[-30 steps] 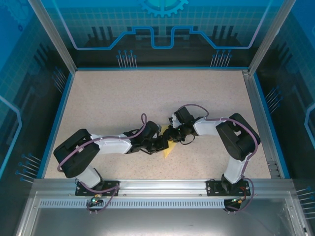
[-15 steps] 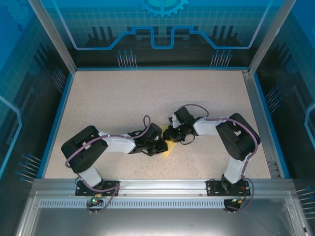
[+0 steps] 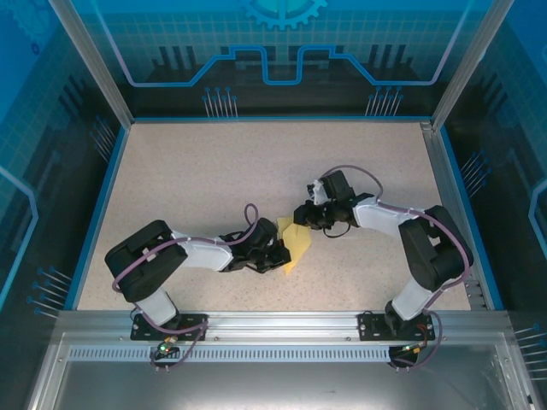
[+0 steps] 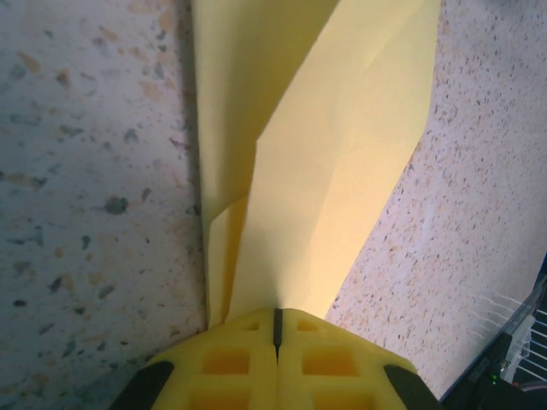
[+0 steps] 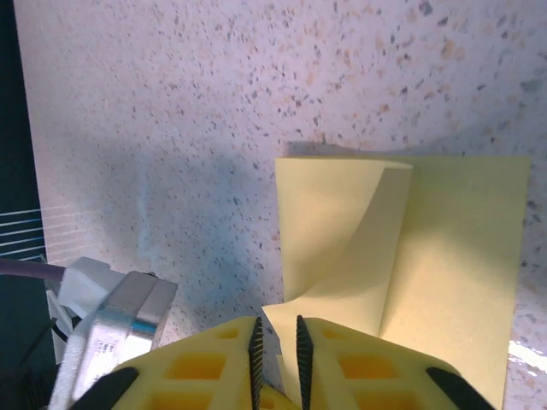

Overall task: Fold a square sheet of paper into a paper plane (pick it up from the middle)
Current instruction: Fourth fold the wing at the center of the table.

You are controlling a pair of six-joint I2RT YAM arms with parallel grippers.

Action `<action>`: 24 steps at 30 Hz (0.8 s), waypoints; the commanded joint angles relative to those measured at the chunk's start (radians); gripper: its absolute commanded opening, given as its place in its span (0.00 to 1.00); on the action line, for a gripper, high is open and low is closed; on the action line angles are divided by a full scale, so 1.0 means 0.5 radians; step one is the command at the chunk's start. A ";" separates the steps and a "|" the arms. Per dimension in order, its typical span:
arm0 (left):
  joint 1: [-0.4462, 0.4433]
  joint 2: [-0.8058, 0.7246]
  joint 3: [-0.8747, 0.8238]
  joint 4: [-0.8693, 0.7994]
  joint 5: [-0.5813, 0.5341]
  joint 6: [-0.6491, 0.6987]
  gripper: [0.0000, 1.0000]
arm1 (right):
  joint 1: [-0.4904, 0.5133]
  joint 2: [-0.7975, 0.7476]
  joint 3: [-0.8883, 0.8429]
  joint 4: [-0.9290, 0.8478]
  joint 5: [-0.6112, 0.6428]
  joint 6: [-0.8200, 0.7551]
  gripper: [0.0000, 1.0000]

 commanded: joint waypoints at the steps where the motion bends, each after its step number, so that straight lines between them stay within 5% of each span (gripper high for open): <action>1: -0.021 0.071 -0.087 -0.286 -0.107 -0.024 0.01 | 0.000 0.060 -0.011 -0.001 -0.104 -0.048 0.17; 13: -0.021 0.086 -0.045 -0.333 -0.102 -0.006 0.01 | 0.108 0.314 0.055 0.103 -0.216 -0.048 0.11; 24: -0.022 0.095 -0.068 -0.395 -0.112 0.002 0.00 | 0.075 0.504 0.168 -0.026 0.024 -0.110 0.14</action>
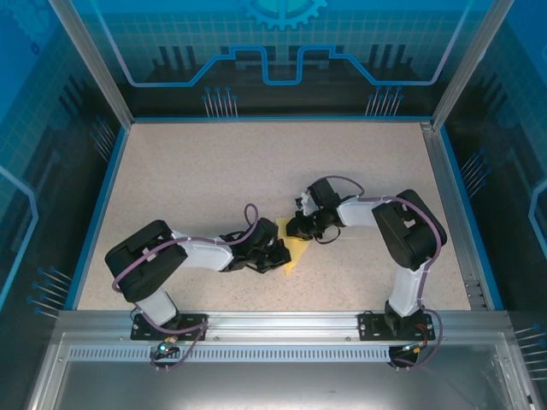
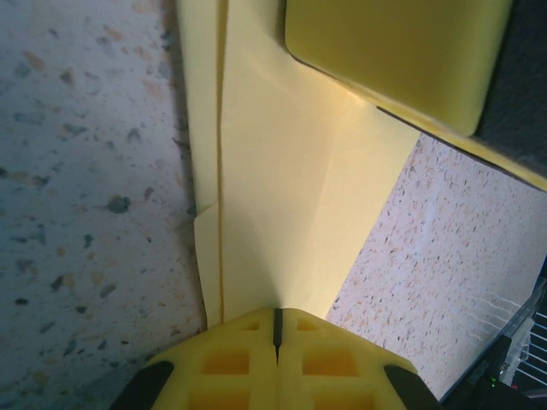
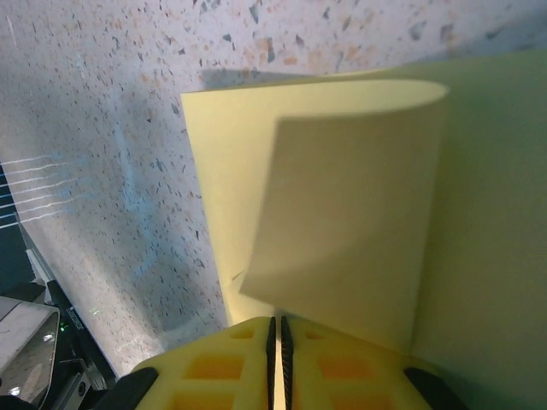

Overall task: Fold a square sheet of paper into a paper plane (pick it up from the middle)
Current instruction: Fourth fold the wing at the center of the table.

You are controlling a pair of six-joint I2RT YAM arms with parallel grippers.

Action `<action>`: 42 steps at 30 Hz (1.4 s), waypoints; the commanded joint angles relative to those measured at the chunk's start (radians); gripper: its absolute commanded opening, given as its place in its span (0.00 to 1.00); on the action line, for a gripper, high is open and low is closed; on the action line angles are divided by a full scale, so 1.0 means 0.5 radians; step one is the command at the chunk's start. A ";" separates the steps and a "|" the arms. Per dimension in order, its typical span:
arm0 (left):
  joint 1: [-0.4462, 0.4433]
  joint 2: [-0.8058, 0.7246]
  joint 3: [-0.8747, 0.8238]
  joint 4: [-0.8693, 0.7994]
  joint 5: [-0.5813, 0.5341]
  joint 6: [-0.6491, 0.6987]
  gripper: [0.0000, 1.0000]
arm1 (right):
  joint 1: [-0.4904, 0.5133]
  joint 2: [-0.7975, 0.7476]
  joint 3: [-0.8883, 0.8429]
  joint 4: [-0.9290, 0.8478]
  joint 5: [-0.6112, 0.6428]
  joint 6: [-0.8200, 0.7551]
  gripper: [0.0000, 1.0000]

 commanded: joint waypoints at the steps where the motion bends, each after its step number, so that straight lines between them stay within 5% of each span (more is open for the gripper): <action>1: -0.018 0.098 -0.079 -0.380 -0.105 0.010 0.00 | -0.025 0.084 0.090 -0.063 0.176 -0.082 0.15; 26: -0.017 0.089 -0.091 -0.462 -0.108 0.055 0.00 | -0.283 0.349 0.551 -0.331 0.202 -0.227 0.17; 42: 0.072 0.015 -0.099 -0.739 -0.021 0.485 0.00 | -0.329 -0.118 0.296 -0.285 0.205 -0.192 0.20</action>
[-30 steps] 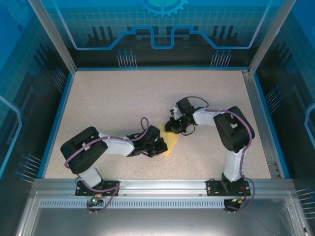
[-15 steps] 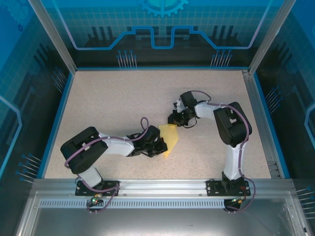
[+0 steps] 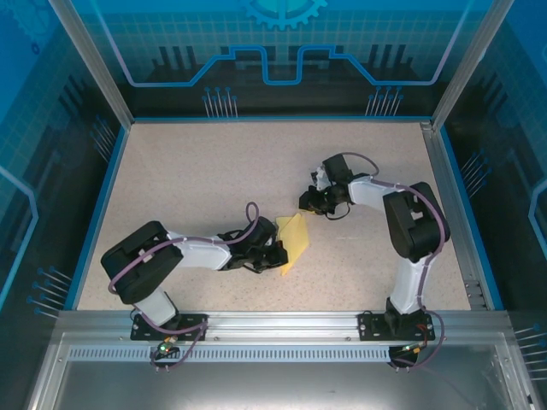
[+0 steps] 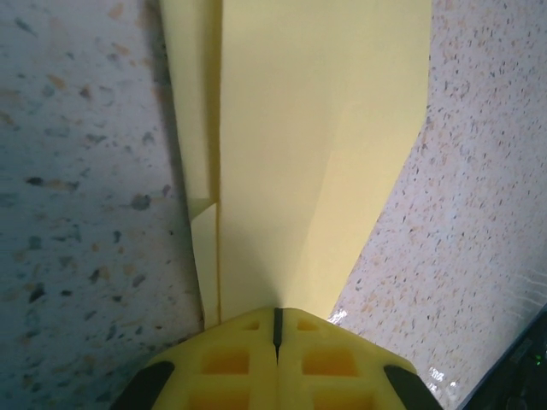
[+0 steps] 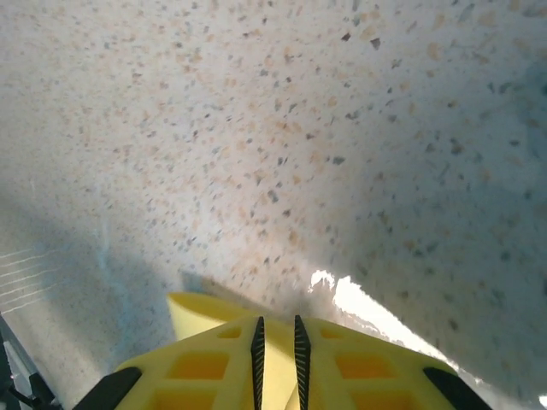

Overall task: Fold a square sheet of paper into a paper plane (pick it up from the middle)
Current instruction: Fourth fold the wing at the center of the table.

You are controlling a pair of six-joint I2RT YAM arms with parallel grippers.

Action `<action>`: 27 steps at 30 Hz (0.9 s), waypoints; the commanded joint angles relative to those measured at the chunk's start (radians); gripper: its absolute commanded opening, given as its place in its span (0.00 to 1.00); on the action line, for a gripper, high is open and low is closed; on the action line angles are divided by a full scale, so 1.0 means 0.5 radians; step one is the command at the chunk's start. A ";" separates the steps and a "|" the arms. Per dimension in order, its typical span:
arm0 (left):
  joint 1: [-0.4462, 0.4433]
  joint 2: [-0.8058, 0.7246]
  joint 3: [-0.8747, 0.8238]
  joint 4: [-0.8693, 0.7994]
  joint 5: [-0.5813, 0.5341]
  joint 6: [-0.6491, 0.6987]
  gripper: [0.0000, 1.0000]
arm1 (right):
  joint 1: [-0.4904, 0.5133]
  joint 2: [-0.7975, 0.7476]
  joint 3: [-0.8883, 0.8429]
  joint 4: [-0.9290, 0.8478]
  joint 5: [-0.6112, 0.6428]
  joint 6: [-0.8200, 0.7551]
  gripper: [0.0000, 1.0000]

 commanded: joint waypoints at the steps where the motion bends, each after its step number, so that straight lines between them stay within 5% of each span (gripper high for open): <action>1: 0.034 0.056 -0.105 -0.602 -0.044 0.203 0.00 | -0.019 -0.199 -0.123 0.023 0.013 0.001 0.20; 9: 0.081 0.006 -0.132 -0.606 0.016 0.252 0.00 | 0.173 -0.428 -0.415 0.185 -0.161 0.086 0.14; 17: 0.082 0.009 -0.116 -0.552 0.025 0.218 0.00 | 0.512 -0.359 -0.565 0.365 -0.018 0.280 0.09; 27: 0.083 0.008 -0.122 -0.536 0.027 0.199 0.00 | 0.546 -0.157 -0.576 0.337 0.099 0.305 0.06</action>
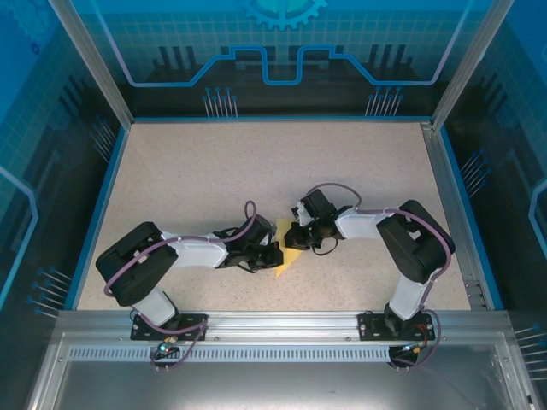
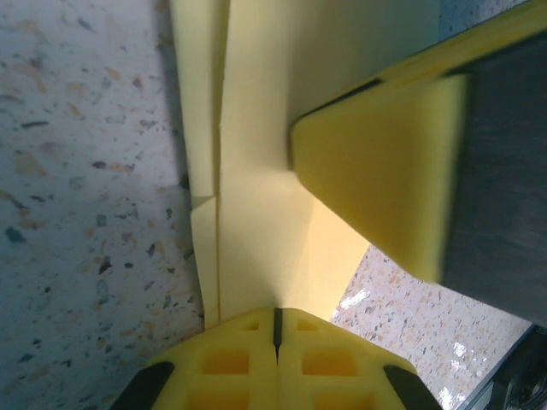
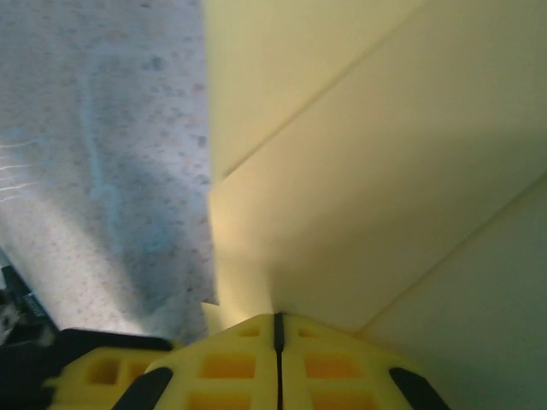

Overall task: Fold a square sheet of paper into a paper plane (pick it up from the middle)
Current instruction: Fourth fold the wing at the center of the table.

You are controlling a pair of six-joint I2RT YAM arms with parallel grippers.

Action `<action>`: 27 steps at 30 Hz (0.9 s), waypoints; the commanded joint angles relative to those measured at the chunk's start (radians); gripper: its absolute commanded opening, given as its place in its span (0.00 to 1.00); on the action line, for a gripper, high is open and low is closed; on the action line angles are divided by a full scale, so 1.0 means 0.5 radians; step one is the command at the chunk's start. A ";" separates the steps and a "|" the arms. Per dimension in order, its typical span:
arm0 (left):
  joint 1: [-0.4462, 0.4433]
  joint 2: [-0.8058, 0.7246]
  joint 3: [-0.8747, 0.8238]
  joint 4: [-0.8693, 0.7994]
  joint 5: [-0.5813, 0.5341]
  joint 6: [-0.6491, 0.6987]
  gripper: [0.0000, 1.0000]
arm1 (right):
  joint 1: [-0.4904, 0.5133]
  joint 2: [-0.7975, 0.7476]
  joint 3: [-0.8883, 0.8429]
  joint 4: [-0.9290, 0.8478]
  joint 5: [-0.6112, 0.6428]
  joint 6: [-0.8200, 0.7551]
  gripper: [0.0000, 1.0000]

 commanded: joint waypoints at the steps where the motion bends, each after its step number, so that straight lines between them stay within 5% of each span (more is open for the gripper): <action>1: 0.016 0.063 -0.122 -0.396 -0.061 0.027 0.00 | 0.019 0.068 0.009 -0.051 0.099 0.007 0.06; 9: 0.017 0.079 -0.136 -0.414 -0.065 0.034 0.00 | -0.056 0.041 0.174 -0.265 0.273 -0.077 0.07; 27: 0.016 0.091 -0.154 -0.407 -0.058 0.030 0.00 | -0.497 0.190 0.272 -0.145 0.023 -0.203 0.09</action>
